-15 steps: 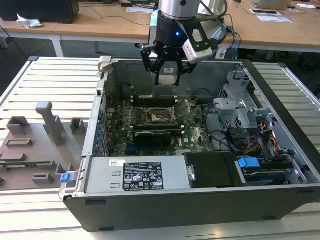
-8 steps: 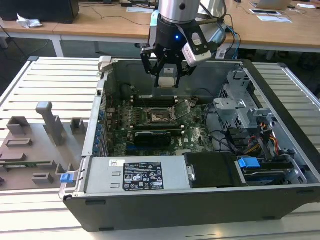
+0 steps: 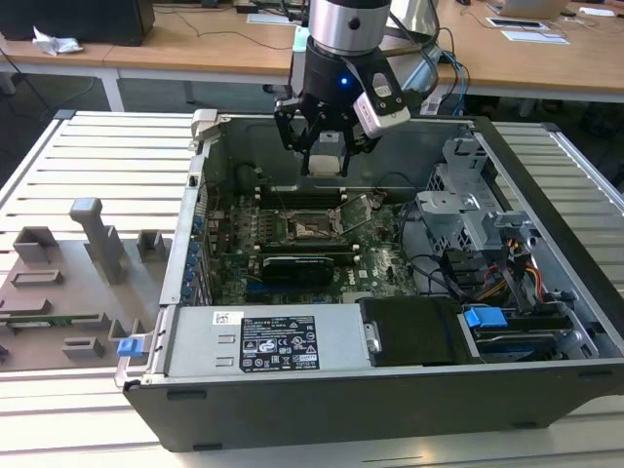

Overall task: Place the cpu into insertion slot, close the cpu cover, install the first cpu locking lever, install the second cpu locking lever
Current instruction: 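Place the cpu into insertion slot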

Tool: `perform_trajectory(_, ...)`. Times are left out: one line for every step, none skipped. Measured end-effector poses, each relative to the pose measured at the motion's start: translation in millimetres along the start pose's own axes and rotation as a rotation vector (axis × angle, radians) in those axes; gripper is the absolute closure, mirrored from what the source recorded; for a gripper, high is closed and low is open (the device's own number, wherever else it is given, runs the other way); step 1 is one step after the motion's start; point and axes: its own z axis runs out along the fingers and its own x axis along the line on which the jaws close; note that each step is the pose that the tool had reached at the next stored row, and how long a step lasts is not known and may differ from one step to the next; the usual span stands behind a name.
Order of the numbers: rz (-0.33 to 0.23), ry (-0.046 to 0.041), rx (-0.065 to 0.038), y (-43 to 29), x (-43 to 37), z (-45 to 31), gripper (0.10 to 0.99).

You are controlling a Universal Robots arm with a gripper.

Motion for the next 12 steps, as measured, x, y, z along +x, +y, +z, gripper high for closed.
perform_trajectory(0.0,0.0001,0.0,-0.1,0.0,0.7,0.541)
perform_trajectory(0.0,0.0001,0.0,-0.1,0.0,1.3,0.541)
perform_trajectory(0.0,0.0,0.0,-0.2,0.0,2.3,0.541)
perform_trajectory(0.0,0.0001,0.0,-0.3,-0.1,3.3,0.541)
perform_trajectory(0.0,0.0001,0.0,-0.3,-0.1,3.8,0.541)
perform_trajectory(0.0,0.0,0.0,-0.4,-0.1,4.3,0.541)
perform_trajectory(0.0,0.0001,0.0,-0.4,-0.1,5.1,0.541)
perform_trajectory(0.0,0.0001,0.0,-0.5,-0.1,5.9,0.541)
perform_trajectory(0.0,0.0,0.0,-0.6,-0.1,7.1,0.541)
perform_trajectory(0.0,0.0,0.0,-0.7,-0.2,8.6,0.541)
perform_trajectory(0.0,0.0,0.0,-0.8,-0.2,9.4,0.541)
perform_trajectory(0.0,0.0,0.0,-0.9,-0.2,9.9,0.541)
